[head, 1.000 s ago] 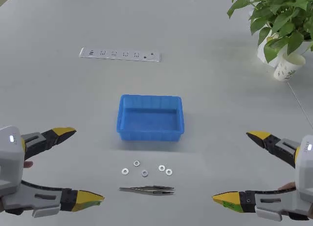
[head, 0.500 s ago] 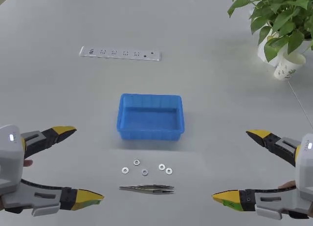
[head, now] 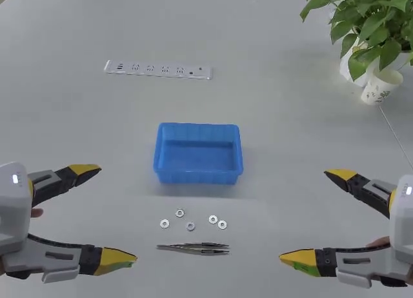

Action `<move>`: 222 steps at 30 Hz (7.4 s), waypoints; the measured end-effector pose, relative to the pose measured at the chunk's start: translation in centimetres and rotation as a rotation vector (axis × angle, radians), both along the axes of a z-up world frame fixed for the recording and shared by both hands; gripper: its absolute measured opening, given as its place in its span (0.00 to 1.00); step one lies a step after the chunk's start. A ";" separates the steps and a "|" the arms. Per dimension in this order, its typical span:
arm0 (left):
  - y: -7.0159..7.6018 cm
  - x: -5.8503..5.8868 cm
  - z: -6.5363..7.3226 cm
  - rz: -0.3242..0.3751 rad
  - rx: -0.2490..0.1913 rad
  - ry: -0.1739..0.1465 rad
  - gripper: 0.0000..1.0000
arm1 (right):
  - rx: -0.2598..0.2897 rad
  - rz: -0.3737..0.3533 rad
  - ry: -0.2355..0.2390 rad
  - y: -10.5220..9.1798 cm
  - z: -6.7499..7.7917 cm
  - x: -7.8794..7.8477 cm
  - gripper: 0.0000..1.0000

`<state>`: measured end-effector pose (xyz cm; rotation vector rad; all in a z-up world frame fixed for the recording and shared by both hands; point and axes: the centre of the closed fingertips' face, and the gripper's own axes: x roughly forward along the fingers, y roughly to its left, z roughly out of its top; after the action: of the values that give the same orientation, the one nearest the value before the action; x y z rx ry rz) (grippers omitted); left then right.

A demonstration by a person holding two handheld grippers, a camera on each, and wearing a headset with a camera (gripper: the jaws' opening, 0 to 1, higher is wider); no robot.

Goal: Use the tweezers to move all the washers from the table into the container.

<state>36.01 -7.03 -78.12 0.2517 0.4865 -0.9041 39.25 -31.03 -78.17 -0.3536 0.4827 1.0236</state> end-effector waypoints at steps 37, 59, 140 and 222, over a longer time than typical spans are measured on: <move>-2.5 -1.0 -2.1 -0.163 0.098 0.020 0.78 | -0.047 0.120 -0.008 2.0 -1.1 -0.6 0.87; -4.5 -2.0 -6.2 -0.334 0.242 0.052 0.47 | -0.137 0.322 0.030 5.0 -4.7 -2.6 0.59; -6.0 -1.8 -8.3 -0.518 0.357 0.100 0.04 | -0.228 0.565 0.130 12.4 -10.8 -5.0 0.18; -12.5 -1.2 1.5 -0.634 0.207 -0.047 0.05 | -0.157 0.539 0.036 14.3 -8.2 -4.7 0.08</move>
<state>34.80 -19.56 -76.66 0.6372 0.4624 -1.4614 34.55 -16.74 -86.41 -0.6271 0.5140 1.5200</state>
